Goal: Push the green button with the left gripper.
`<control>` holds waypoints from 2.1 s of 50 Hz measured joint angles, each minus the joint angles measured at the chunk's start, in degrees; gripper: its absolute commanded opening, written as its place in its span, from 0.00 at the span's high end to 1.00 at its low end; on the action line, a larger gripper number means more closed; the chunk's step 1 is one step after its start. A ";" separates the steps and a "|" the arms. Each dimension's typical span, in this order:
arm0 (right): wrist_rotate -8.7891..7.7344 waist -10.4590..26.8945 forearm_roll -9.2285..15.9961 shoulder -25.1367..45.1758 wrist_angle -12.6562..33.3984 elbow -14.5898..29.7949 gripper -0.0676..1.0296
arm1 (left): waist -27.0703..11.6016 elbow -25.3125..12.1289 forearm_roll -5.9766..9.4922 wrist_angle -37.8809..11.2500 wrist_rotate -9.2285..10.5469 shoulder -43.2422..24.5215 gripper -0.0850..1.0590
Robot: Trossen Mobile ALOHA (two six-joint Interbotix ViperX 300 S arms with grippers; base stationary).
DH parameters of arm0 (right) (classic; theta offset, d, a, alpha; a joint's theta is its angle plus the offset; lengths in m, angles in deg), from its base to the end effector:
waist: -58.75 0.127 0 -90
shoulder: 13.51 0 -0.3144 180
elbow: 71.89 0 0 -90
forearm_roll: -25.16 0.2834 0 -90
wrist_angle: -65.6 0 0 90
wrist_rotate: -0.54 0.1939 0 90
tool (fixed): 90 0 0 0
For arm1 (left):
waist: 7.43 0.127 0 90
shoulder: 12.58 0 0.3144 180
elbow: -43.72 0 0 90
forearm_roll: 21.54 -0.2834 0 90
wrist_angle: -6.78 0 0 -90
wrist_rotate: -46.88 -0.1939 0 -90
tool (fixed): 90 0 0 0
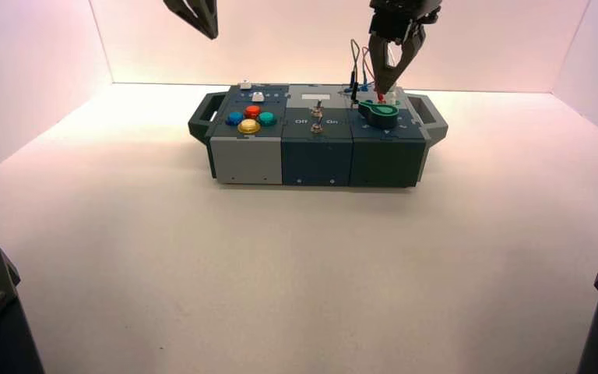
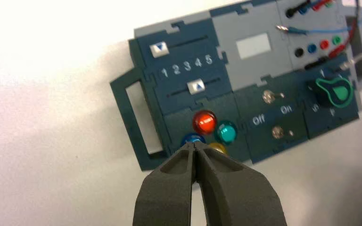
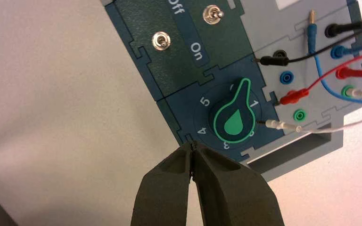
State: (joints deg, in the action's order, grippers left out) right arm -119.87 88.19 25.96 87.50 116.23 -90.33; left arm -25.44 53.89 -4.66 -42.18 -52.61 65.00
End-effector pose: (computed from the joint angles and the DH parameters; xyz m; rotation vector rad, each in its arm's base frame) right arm 0.2953 0.1691 0.1053 -0.7776 1.2398 0.7937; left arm 0.3607 -0.1619 0.1471 0.0316 1.2457 -0.4463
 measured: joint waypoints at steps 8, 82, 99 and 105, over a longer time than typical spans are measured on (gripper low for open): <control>3.78 -2.81 0.35 -0.44 0.09 0.09 0.96 | -1.05 0.18 0.09 -0.79 0.00 0.97 0.95; -3.60 -12.66 23.91 -7.03 -1.93 1.14 0.96 | -10.11 0.26 -0.09 5.10 0.70 -12.83 0.95; -3.69 -12.66 23.55 -7.12 -1.93 1.14 0.96 | -10.11 -1.67 -0.26 5.19 0.62 -16.26 0.95; -3.69 -12.66 23.47 -7.12 -1.93 1.14 0.96 | -10.11 -1.85 -0.26 5.19 0.70 -16.52 0.95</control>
State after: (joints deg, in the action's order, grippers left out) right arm -123.56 75.54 49.42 80.38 114.29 -89.18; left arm -35.55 52.05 -4.92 -36.99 -51.91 48.48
